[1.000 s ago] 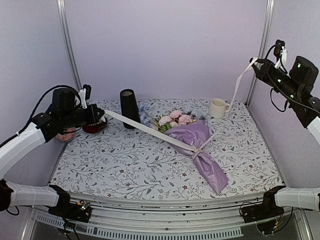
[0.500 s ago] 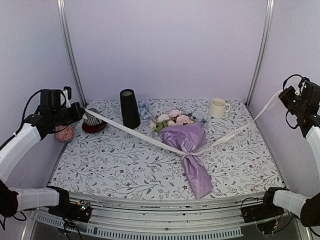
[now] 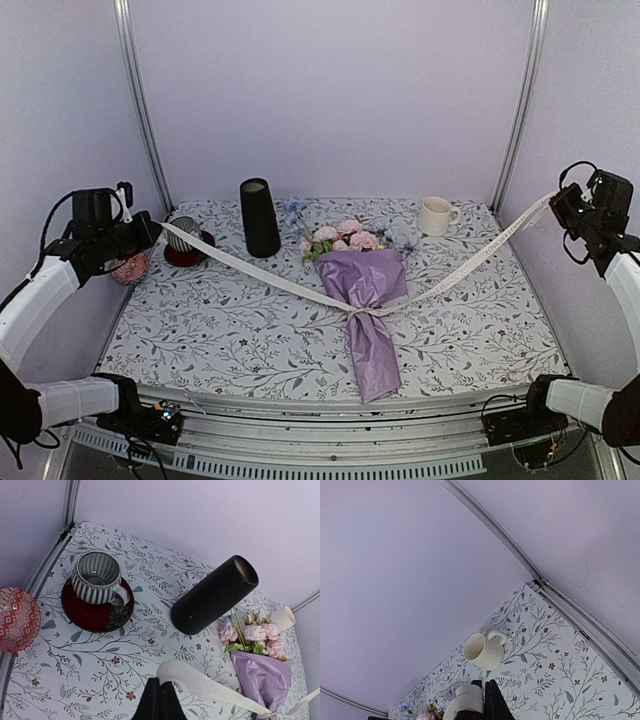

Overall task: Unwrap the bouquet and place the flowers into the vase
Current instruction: Untie the ribbon from the tied bouquet.

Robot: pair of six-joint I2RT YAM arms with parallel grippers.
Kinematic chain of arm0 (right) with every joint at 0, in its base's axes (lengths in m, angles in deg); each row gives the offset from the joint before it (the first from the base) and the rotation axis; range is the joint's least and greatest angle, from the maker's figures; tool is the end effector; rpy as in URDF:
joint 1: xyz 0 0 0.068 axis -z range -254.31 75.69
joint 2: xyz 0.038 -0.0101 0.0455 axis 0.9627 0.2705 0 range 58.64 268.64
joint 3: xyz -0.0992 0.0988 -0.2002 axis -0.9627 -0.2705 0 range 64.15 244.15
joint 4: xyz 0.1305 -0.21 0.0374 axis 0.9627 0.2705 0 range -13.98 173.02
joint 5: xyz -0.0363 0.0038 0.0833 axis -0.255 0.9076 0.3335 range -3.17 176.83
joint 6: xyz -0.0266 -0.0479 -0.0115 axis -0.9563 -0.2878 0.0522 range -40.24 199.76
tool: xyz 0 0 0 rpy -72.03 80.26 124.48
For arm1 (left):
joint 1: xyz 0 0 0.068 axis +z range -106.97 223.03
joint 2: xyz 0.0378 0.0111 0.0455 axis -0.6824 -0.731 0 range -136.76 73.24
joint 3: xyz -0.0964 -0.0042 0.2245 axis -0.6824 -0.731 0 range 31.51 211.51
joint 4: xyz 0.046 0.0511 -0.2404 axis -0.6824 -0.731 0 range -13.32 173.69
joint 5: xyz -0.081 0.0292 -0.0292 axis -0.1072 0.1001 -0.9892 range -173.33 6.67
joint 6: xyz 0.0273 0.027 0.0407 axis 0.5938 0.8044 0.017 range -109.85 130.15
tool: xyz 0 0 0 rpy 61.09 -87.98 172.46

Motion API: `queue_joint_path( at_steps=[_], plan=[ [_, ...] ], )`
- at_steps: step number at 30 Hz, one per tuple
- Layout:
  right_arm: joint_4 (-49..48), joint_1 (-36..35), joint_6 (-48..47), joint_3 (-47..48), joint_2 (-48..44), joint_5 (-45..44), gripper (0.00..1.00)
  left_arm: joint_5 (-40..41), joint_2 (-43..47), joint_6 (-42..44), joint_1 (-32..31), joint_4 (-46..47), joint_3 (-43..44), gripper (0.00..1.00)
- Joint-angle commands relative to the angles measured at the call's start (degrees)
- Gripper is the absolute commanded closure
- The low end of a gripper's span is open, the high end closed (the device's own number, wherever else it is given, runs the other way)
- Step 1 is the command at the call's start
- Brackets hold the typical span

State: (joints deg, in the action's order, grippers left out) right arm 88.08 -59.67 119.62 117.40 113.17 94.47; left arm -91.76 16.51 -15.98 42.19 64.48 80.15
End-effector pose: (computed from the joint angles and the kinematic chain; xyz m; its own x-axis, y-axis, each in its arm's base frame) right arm 0.2212 -0.0525 0.3333 -0.0910 0.6802 -0.7273 0.2390 0.7239 0.6471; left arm 0.2300 -0.0091 0.2847 -0.4754 -0.4287 -0.7683 -0.0719 0.8893 -0.4517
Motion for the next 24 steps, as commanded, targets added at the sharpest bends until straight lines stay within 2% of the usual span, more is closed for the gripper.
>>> queue_joint_path(
  at_steps=[1, 3, 6, 10, 11, 13, 14, 16, 20, 24],
  plan=[
    [3.9, 0.0, 2.4, -0.9, 1.2, -6.1, 0.93, 0.1, 0.9, -1.7, 0.6, 1.9, -3.1, 1.00],
    [6.5, 0.0, 5.4, -1.7, 1.9, -9.7, 0.93, 3.4, 1.8, -4.0, 0.6, 2.2, -4.9, 0.98],
    [7.3, 0.0, 6.4, -4.3, 3.1, -10.3, 0.92, 6.6, 3.8, -7.9, 0.6, 4.0, -9.0, 0.95],
    [9.7, 0.0, 10.1, -7.4, 4.3, -14.1, 0.87, 11.4, 7.4, -13.5, 0.6, 4.6, -14.6, 0.91],
    [9.8, 0.0, 10.4, -7.9, 4.2, -15.1, 0.83, 13.2, 8.7, -14.8, 0.6, 4.0, -15.4, 0.83],
    [9.0, 0.0, 10.0, -8.8, 3.4, -16.4, 0.59, 17.4, 11.6, -16.3, 0.6, 2.9, -16.4, 0.57],
    [8.6, 0.0, 9.0, -8.8, 2.7, -16.8, 0.49, 19.2, 12.9, -16.8, 0.6, 2.1, -16.4, 0.46],
    [7.7, 0.0, 7.5, -8.7, 1.1, -17.2, 0.41, 22.9, 15.3, -17.8, 0.6, -0.3, -15.4, 0.35],
    [7.3, 0.0, 3.4, -7.6, -2.4, -16.0, 0.36, 32.3, 20.3, -23.0, 0.6, -7.8, -11.6, 0.33],
    [7.7, 0.0, 1.7, -7.3, -6.0, -16.2, 0.33, 33.7, 27.9, -20.9, 0.6, -5.6, -12.2, 0.31]
  ],
)
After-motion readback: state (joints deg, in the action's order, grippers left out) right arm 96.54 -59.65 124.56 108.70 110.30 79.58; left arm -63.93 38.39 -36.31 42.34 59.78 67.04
